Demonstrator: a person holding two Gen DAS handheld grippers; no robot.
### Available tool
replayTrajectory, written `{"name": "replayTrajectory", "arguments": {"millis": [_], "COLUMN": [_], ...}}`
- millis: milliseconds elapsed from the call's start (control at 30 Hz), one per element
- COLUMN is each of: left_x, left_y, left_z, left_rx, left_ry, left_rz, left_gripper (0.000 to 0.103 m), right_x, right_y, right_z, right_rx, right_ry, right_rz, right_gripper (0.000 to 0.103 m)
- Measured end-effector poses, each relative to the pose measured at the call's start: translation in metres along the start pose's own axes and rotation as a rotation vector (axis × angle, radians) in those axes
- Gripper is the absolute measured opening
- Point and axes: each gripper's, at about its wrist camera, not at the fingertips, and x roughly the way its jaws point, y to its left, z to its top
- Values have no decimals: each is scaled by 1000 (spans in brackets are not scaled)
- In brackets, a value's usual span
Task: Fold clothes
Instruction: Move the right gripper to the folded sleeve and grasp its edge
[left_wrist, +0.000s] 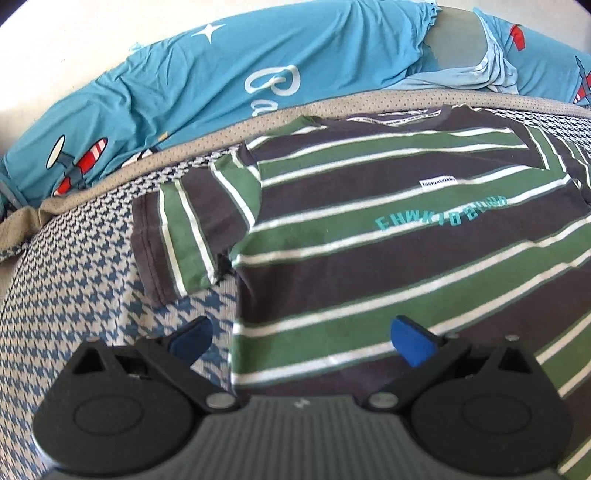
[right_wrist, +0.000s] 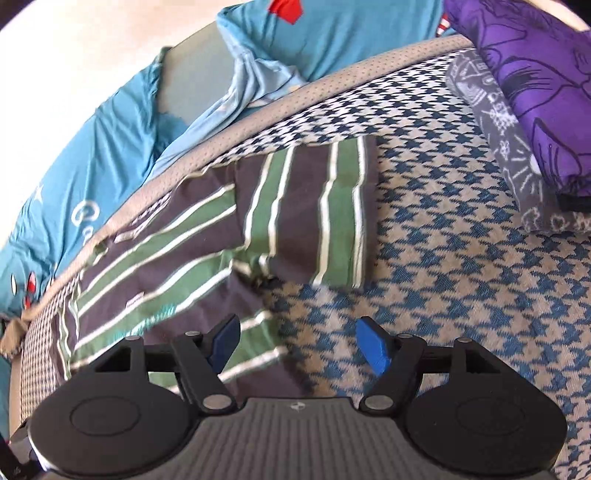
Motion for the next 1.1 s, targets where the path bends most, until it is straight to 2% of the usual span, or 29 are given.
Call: {"name": "replayTrajectory", "arguments": {"millis": [167,300,500,767,967,1067,1100], "left_x": [17,24,27,33,36,37,37], "left_y": [6,7,-10,-5,-3,-4,-4], "left_z": [15,16,17,18,18,17,17], "left_rx": [-68,-144,-81,-109,-126,-119,-115], "left_ry": [13,24,-2,20,26,27,28], "left_rz": [-5,-60,-70,-89,-97,-95,-94], "left_gripper": [103,103,103,103,103,103,103], "right_x": [10,18,38,55,61,63,63], "right_y": [-6,-28,-49,-47,-47,-46,-46], "right_z": [24,41,54,62,65,65,65], "right_rx": [16,152,247,250,263,258,255], "right_ry": [-62,-89,-106,-144,-186,-206,-212], "right_rz": [-60,-4,32,46,63,66,68], "right_gripper": [69,69,69,71,60,48,41]}}
